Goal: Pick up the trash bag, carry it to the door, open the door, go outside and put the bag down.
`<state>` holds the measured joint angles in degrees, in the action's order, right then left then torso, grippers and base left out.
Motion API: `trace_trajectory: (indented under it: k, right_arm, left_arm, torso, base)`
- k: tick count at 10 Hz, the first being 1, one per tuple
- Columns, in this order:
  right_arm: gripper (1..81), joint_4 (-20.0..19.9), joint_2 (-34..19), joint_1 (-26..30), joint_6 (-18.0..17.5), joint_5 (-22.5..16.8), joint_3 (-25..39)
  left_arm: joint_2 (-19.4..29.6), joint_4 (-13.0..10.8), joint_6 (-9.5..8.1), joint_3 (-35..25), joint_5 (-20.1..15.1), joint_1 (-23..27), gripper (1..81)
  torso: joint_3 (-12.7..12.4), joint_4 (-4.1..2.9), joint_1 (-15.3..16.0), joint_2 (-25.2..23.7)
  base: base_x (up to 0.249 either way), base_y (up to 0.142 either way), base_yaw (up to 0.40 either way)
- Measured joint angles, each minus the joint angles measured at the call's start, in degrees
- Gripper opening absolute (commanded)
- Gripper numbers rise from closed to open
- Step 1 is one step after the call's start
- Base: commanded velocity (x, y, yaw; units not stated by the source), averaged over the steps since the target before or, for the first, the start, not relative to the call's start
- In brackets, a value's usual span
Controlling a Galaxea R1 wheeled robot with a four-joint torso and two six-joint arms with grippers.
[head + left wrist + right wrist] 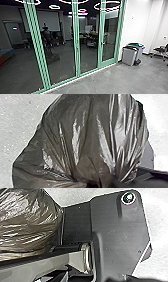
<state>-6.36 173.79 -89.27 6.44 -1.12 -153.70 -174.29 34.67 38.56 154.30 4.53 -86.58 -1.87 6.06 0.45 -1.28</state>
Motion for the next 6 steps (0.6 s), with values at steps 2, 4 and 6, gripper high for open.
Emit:
trace_trajectory:
  k: [2,4,6]
  right_arm:
    - [81.1,0.0,0.0,-0.1,0.0,0.0,0.0]
    - [81.1,0.0,0.0,-0.3,0.0,0.1,0.0]
    - [81.1,0.0,0.0,-0.3,0.0,0.1,0.0]
  left_arm:
    - [0.0,0.0,0.00,0.0,0.0,0.0,1.0]
    - [0.0,0.0,0.00,0.0,0.0,0.0,1.0]
    - [0.0,0.0,0.00,0.0,0.0,-0.2,1.0]
  torso:
    - [0.0,-0.02,0.0,0.0]
    - [0.0,-0.02,0.0,0.0]
    - [0.0,0.00,0.0,0.0]
  base:
    - [0.145,-0.076,0.000]
    - [0.145,-0.076,0.000]
    - [0.145,-0.076,0.000]
